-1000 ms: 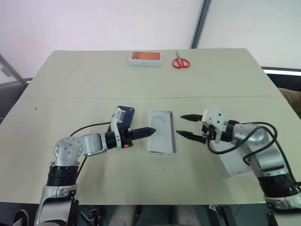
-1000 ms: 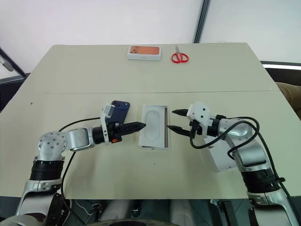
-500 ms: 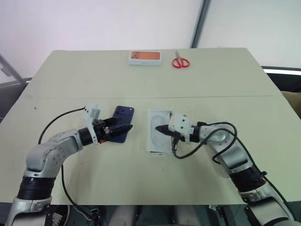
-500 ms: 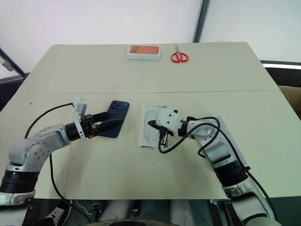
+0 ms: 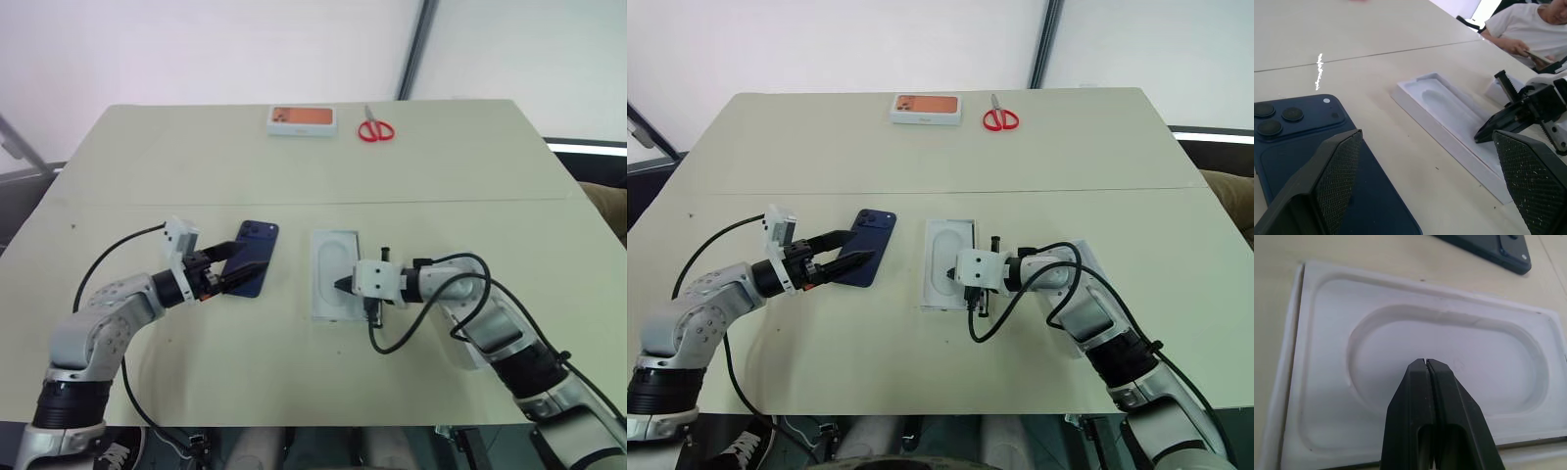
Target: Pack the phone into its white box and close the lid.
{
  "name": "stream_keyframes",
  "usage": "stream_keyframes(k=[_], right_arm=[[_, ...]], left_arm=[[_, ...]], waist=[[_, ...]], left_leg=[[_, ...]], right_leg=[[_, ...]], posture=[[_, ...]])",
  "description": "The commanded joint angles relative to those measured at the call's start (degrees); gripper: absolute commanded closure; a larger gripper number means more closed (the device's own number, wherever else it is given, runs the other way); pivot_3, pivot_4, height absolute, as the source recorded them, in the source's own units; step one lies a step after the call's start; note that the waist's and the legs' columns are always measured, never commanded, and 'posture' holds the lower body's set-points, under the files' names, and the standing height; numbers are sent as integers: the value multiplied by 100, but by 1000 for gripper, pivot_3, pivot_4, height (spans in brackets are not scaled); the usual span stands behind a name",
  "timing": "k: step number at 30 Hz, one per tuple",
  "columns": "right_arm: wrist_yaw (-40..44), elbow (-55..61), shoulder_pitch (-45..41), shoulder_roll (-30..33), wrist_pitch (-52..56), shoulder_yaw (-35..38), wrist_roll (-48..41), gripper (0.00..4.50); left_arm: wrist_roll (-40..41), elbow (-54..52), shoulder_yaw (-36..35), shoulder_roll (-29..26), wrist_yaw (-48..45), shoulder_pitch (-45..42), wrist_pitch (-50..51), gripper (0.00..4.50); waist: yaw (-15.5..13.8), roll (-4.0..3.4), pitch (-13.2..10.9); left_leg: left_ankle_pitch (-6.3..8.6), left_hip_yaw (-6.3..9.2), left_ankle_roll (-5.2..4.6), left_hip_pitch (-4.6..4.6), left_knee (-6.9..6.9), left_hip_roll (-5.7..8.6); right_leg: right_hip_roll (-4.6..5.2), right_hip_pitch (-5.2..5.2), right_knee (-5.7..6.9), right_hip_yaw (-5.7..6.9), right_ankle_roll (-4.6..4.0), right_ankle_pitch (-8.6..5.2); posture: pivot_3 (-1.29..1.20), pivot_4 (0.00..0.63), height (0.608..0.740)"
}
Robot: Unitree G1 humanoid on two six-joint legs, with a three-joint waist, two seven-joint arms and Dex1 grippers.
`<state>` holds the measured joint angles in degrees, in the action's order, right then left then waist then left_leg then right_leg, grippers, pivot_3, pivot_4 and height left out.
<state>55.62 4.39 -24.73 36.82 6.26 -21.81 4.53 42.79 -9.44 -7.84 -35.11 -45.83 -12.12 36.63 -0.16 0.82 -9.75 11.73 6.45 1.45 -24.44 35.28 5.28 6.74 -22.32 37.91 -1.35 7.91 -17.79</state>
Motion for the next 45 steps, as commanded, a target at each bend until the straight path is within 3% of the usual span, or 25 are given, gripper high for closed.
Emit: stream_keyframes(k=[1, 15, 20, 25, 34, 45], right_arm=[[89, 146, -59, 84, -43, 29, 124, 4448], [-209, 95, -92, -388, 58, 204, 21, 4448], [-247, 138, -277, -395, 164, 449, -124, 4448], [-606, 172, -778, -973, 757, 626, -346, 4448], [-1121, -669, -1511, -2075, 1074, -284, 390, 4448], [-909, -2060, -2245, -2645, 1590, -1084, 990, 4448]], left_arm=[[-51, -99, -120, 51, -1, -117, -119, 0], [-129, -70, -109, 130, 46, -132, 56, 0], [287, 172, -410, -28, 113, -248, 781, 0], [280, 910, -622, -480, 64, -623, 1343, 0], [157, 2572, -543, -866, -450, -1417, 1906, 0], [-635, 3608, 274, -813, -1141, -1860, 2028, 0]], waist=[[-1, 0, 0], [68, 0, 0], [89, 0, 0], [133, 0, 0], [119, 0, 0], [135, 3, 2]], left_leg=[[0, 0, 0, 0, 0, 0], [-1, 2, 1, 0, -2, -1], [-1, 4, 1, 0, -2, -1], [-3, 7, 4, 0, -4, -6], [-10, 14, 16, 0, -9, -5], [-25, 16, 42, 1, -11, -6]], right_leg=[[0, 0, 0, 0, 0, 0], [-2, -1, 1, 0, 0, 0], [-4, -1, 2, 1, 0, 0], [-13, -6, 6, 1, 0, 0], [-19, -32, 9, 2, -1, 1], [-24, -37, 20, 1, -2, 1]], posture=[[0, 150, 740], [0, 150, 740], [0, 150, 740], [0, 150, 740], [0, 150, 740], [0, 150, 740]])
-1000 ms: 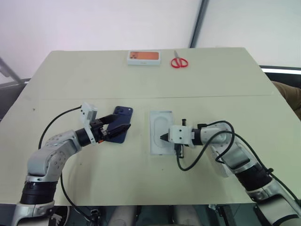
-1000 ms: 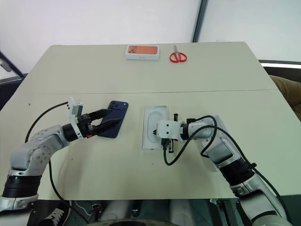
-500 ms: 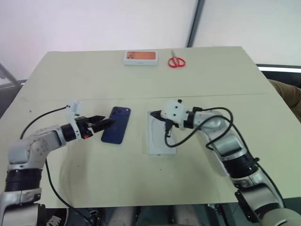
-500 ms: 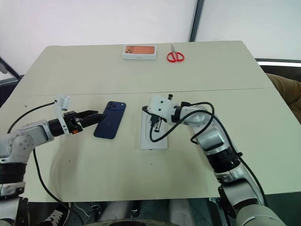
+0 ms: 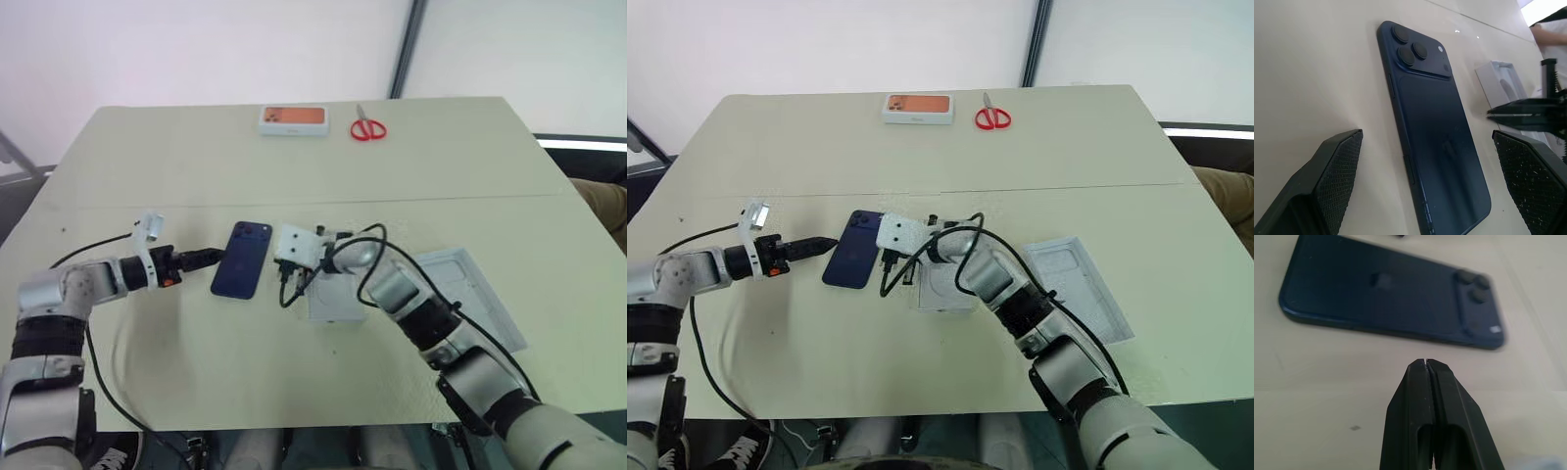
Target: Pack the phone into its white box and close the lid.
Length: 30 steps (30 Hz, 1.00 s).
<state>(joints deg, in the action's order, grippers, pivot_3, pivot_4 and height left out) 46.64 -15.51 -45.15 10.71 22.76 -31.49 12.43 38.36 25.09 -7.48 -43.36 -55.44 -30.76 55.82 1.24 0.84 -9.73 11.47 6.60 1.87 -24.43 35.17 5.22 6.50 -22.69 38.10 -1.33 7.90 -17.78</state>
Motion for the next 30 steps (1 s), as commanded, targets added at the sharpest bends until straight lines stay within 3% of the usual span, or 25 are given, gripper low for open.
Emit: stream_keyframes(k=[1, 16, 30], right_arm=[[-6, -113, -207, -51, -67, -143, 222, 4448], [-15, -136, -121, -227, 163, -154, 322, 4448], [-98, -236, -124, -179, -33, -158, 444, 4448]], left_arm=[[-245, 194, 288, 43, -221, -19, 126, 0], [-742, -5, 1026, 563, -589, 44, 508, 0], [-381, 102, 358, 1207, -412, -412, 1515, 0]], waist=[[-10, 0, 0], [-51, -33, 51], [-71, -39, 60]], left_leg=[[0, 0, 0, 0, 2, 1], [15, -1, -24, 33, -1, 8], [17, 4, -29, 43, 1, 17]], right_leg=[[1, 0, 0, 0, 0, 0], [7, 31, -3, 0, 1, 0], [17, 46, -3, 4, 2, -1]], posture=[[0, 150, 740], [0, 150, 740], [0, 150, 740]])
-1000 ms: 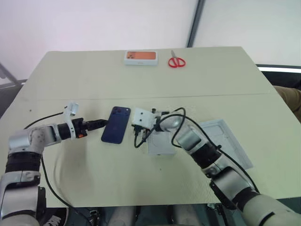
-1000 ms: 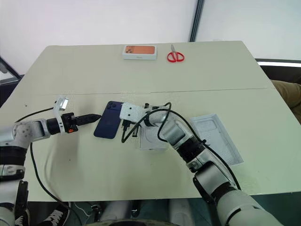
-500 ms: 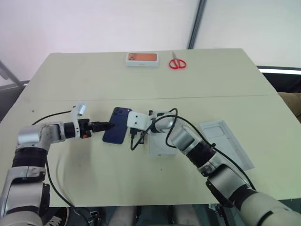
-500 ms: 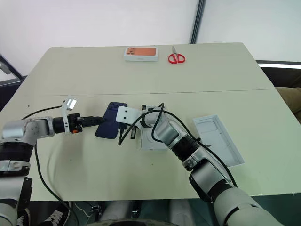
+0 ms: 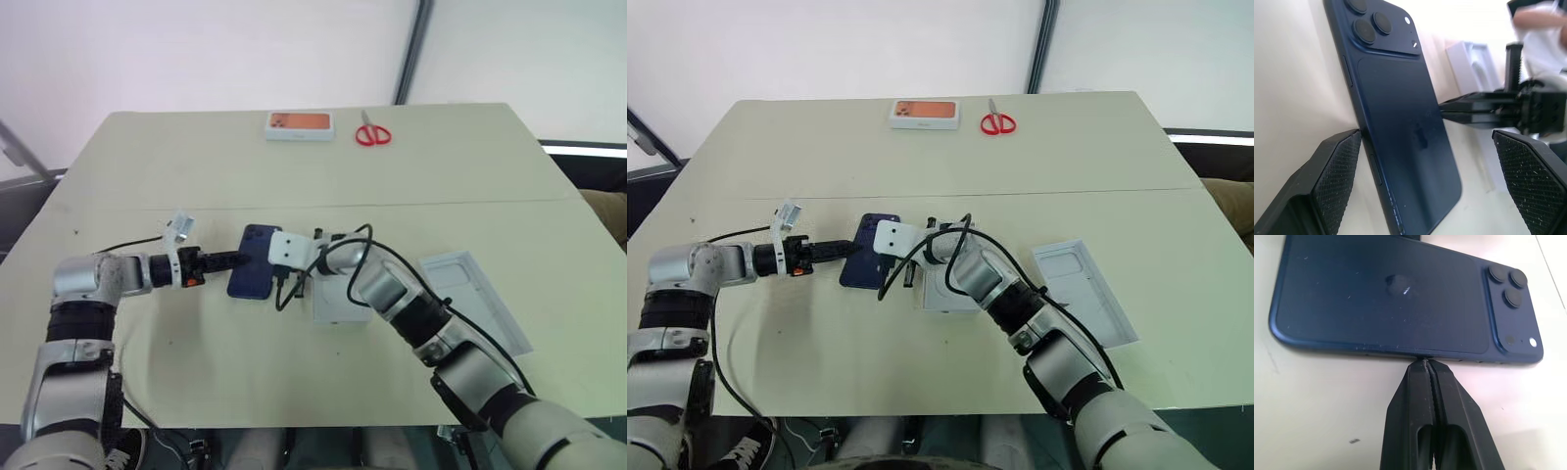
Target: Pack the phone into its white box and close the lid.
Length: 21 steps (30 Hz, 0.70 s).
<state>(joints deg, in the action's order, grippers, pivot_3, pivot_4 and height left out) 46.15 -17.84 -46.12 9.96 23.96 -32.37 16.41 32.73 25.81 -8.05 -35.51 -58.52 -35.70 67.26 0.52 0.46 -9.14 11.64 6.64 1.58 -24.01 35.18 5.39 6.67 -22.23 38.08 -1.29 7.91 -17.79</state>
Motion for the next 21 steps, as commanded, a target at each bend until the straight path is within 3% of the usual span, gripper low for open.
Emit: stream_keyframes(k=[1, 16, 21], right_arm=[[-31, 18, -17, -101, -168, -64, 45, 4448], [18, 37, -11, -116, -235, -12, 111, 4448], [4, -21, -9, -159, -290, -15, 100, 4448]], left_arm=[[69, -57, 561, 366, -125, 88, 301, 0], [-285, -865, 775, -268, 237, -17, 605, 0], [-223, -907, 658, 330, 745, -74, 876, 0]], waist=[[3, 0, 0], [63, 1, 0], [33, 0, 0]], left_leg=[[0, 0, 0, 0, 0, 0], [0, -2, 1, 1, -6, -4], [0, -2, 1, 2, -6, -5]], right_leg=[[0, 0, 0, 0, 0, 0], [-3, -6, 0, -3, 0, 0], [-4, -4, 0, -2, 0, 0]], posture=[[0, 150, 740], [0, 150, 740], [0, 150, 740]])
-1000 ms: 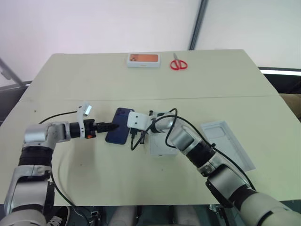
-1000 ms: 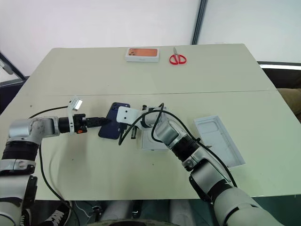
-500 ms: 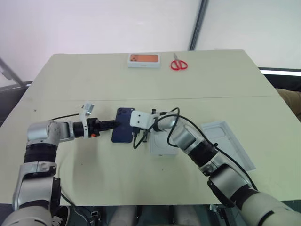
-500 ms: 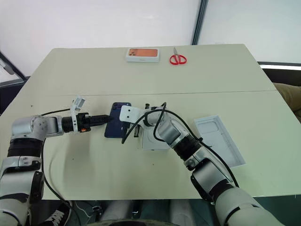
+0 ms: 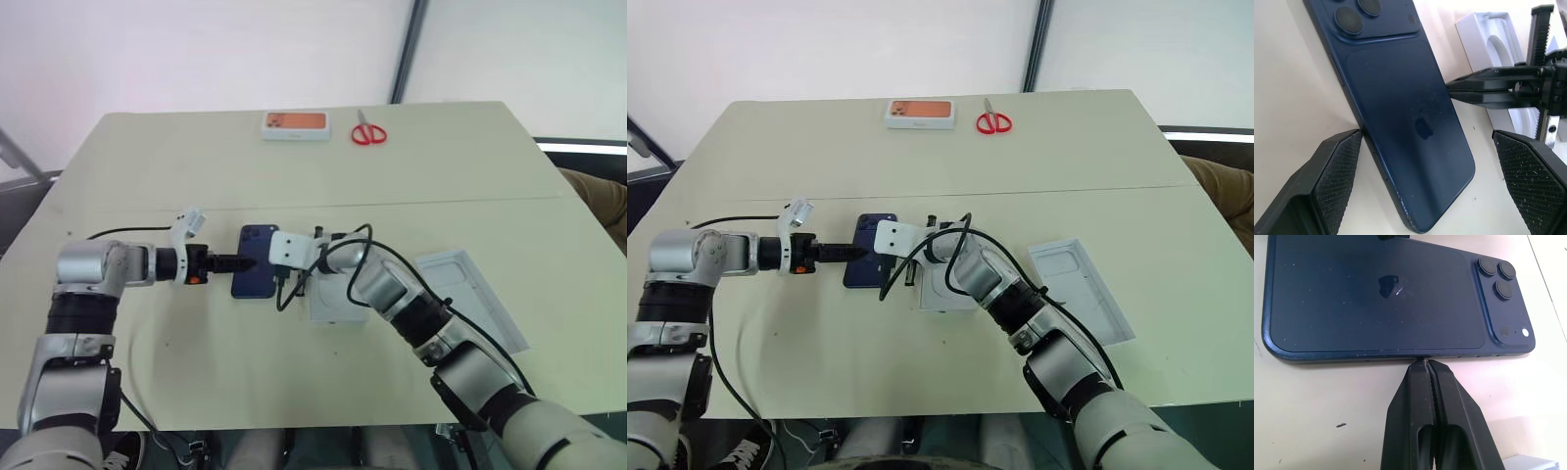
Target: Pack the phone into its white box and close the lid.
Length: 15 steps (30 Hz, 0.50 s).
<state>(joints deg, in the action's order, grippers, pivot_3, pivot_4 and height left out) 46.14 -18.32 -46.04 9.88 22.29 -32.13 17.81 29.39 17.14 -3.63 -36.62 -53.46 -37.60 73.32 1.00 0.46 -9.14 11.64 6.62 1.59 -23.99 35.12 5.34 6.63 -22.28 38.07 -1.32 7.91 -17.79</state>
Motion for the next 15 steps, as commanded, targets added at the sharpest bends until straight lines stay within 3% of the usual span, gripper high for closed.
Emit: stream_keyframes(k=[1, 8, 15], right_arm=[[8, 31, -20, -160, -115, -32, -43, 4448], [35, 51, 4, -129, -133, 4, 2, 4448], [19, -8, 31, -202, -178, 43, 58, 4448]], left_arm=[[162, -99, 136, 584, 353, 92, 375, 0], [333, -392, -247, 1166, 882, 42, 772, 0], [199, -398, -140, 1164, 1078, -172, 868, 0]], waist=[[-32, -1, 1], [-88, -1, 1], [-126, -1, 2]], left_leg=[[0, 0, 0, 3, 1, 0], [0, 4, 0, 31, 2, 4], [1, 3, 0, 36, 2, 4]], right_leg=[[0, 3, 0, 0, 0, 0], [4, 38, -4, 4, 0, 0], [4, 44, -8, 4, 0, 0]], posture=[[0, 150, 740], [0, 150, 740], [0, 150, 740]])
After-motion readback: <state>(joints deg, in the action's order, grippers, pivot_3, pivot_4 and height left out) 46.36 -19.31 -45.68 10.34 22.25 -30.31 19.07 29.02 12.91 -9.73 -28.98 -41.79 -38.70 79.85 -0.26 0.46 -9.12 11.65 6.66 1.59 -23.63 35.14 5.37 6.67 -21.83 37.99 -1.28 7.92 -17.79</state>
